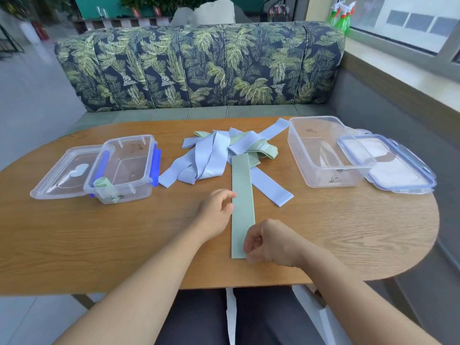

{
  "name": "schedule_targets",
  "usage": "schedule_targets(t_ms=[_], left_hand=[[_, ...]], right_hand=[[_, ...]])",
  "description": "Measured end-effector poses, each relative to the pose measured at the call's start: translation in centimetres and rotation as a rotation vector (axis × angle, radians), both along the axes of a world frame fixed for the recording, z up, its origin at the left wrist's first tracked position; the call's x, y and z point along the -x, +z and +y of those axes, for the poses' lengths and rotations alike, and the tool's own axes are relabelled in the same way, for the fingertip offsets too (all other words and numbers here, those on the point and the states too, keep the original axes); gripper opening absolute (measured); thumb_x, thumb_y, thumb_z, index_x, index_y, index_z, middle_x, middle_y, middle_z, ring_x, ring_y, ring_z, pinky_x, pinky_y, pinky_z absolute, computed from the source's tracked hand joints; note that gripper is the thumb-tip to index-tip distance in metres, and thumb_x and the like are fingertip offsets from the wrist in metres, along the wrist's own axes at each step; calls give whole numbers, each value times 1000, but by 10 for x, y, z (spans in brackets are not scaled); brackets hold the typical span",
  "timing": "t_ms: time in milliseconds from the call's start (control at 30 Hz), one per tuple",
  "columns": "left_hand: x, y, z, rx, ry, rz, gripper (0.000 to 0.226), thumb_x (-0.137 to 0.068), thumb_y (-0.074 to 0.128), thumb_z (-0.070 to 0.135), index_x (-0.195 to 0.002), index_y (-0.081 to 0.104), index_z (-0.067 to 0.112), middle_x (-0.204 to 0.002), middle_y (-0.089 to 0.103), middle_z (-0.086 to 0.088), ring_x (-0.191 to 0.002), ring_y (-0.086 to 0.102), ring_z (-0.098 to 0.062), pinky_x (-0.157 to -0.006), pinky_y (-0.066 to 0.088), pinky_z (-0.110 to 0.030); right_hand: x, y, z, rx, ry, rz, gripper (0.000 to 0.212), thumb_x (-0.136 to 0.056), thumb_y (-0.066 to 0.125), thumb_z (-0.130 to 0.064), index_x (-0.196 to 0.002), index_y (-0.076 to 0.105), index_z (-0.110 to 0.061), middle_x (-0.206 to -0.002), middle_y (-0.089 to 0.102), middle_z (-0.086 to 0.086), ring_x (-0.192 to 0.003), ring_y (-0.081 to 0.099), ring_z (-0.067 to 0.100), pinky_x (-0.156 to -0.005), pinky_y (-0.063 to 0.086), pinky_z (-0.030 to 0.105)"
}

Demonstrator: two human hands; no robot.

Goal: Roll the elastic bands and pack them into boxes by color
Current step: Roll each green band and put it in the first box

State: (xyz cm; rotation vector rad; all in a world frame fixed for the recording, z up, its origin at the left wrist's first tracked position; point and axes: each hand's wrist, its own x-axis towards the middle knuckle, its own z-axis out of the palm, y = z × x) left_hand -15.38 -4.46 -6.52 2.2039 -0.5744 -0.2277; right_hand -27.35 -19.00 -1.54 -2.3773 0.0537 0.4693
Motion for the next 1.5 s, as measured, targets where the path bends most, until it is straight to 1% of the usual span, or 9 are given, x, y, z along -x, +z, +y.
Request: schedule_targets(t_ms=[267,500,667,800,900,1000,1267,1400,1500], left_hand=[[29,8,12,-28,-133,-7,24,-91,60,11,-108,67,26,-130,54,9,-123,49,-6,-107,37,-26],[64,26,27,-55,-145,-5,12,-86,69,17,-92,71,27,-103,63,10,-96,62,-7,-88,51,-27],[80,19,39,-293,-263,-194,20,-80,76,38,-99,72,32,-101,60,19,-102,50,-5,-95,36,-24],[85,21,36,-260,-268,-268,13,-87,70,29,-98,75,25,-94,57,19,-97,47,-3,-95,28,-21],[89,20,35,-217,-235,-266,10,-88,70,27,-95,75,23,-88,55,20,-87,42,9,-89,27,-17],[92,19,36,-200,-212,-258,6,-87,71,27,-91,75,24,-79,52,23,-84,39,18,-86,28,-15],[90,23,36,-244,-210,-182,8,-89,67,32,-94,74,29,-86,57,17,-89,40,-5,-92,31,-24],[89,21,37,-263,-196,-114,5,-88,69,34,-90,74,34,-83,56,18,-97,44,-15,-96,33,-28],[87,22,37,-275,-182,-57,5,-88,69,36,-90,73,36,-83,58,19,-101,42,-17,-97,35,-30]], right_hand=[[5,-1,7,105,29,-72,10,-78,74,-14,-77,68,-21,-71,58,-11,-67,53,6,-65,48,22],[14,-8,9,126,-7,-161,13,-78,68,-12,-73,66,-23,-65,55,-14,-62,49,3,-56,39,17],[20,-11,11,127,-5,-242,8,-80,65,-10,-77,69,-17,-73,58,-9,-63,48,6,-58,40,18],[23,-14,12,118,-12,-266,13,-79,67,-11,-73,64,-22,-71,55,-13,-64,48,4,-61,41,18],[25,-16,11,112,-56,-281,10,-77,74,-17,-86,70,-19,-80,56,-11,-77,56,11,-71,49,26],[27,-20,10,128,-73,-330,11,-79,74,-19,-89,74,-15,-84,54,-9,-79,52,11,-74,47,26],[32,-24,10,157,-18,-429,5,-81,72,-19,-82,74,-14,-74,48,-13,-70,47,9,-66,44,27],[31,-26,8,105,-64,-406,4,-80,72,-18,-78,74,-15,-71,51,-14,-66,47,4,-63,38,19],[30,-25,6,77,-41,-361,7,-83,70,-17,-80,76,-16,-77,57,-11,-70,51,6,-68,44,24]])
